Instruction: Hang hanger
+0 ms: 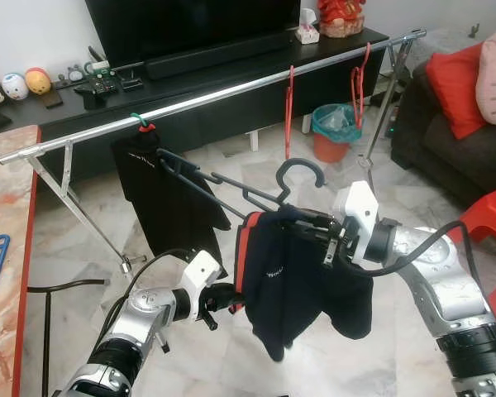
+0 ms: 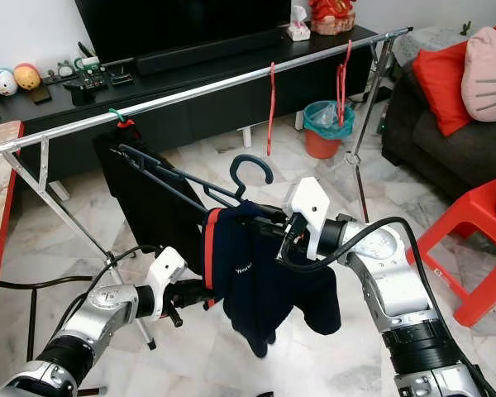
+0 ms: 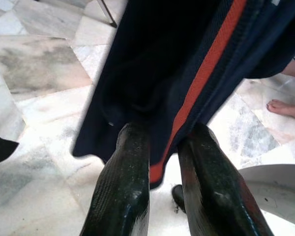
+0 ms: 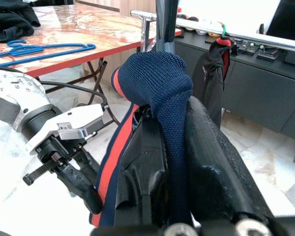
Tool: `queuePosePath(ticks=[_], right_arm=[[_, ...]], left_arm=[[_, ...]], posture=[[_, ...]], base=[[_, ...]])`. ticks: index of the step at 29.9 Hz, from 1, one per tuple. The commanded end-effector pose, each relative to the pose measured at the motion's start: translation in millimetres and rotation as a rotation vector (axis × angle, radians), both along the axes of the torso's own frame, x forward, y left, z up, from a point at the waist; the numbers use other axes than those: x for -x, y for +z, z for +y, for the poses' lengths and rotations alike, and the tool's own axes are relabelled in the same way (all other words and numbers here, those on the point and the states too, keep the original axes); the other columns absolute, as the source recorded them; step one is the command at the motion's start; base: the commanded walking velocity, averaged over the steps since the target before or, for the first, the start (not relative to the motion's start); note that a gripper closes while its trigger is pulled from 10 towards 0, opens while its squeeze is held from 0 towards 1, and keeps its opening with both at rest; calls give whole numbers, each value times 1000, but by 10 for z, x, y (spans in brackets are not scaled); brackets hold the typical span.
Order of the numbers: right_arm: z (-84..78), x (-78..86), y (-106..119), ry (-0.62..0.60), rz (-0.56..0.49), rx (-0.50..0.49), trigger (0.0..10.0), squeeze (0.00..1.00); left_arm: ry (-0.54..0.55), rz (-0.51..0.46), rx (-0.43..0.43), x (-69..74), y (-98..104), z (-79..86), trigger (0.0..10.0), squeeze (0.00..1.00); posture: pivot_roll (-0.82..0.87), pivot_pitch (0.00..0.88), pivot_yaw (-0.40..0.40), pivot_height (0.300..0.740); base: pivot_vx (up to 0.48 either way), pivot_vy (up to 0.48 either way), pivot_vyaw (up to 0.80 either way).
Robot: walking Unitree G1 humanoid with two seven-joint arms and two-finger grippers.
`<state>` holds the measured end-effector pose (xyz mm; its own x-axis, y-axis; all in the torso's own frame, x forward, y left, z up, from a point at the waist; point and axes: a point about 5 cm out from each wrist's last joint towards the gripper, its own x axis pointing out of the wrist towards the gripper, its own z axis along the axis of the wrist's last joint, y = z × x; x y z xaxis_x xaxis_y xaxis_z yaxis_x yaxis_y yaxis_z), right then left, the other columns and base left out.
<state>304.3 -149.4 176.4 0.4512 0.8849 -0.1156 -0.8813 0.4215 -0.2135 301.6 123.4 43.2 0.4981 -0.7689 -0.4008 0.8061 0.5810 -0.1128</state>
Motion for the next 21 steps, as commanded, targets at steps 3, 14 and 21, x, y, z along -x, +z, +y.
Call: queuePosePath(ticks=[3,14,21], right_arm=[[37,-17,147,19,-49,-15,10000,0],[66,-11,170,31,-52,-24,10000,0],[115,21,198,55,-49,-46,10000,0]], left_arm=[[10,7,4,-12,1,35,10000,1000],[-65,48,41,53,-10,-31,10000,1000],[-64,45,23,50,-26,-68,10000,0]], posture=[[-74,39,62,740],[-78,39,60,740],[-84,41,62,740]], base=[[0,0,0],[0,0,0],[0,0,0]])
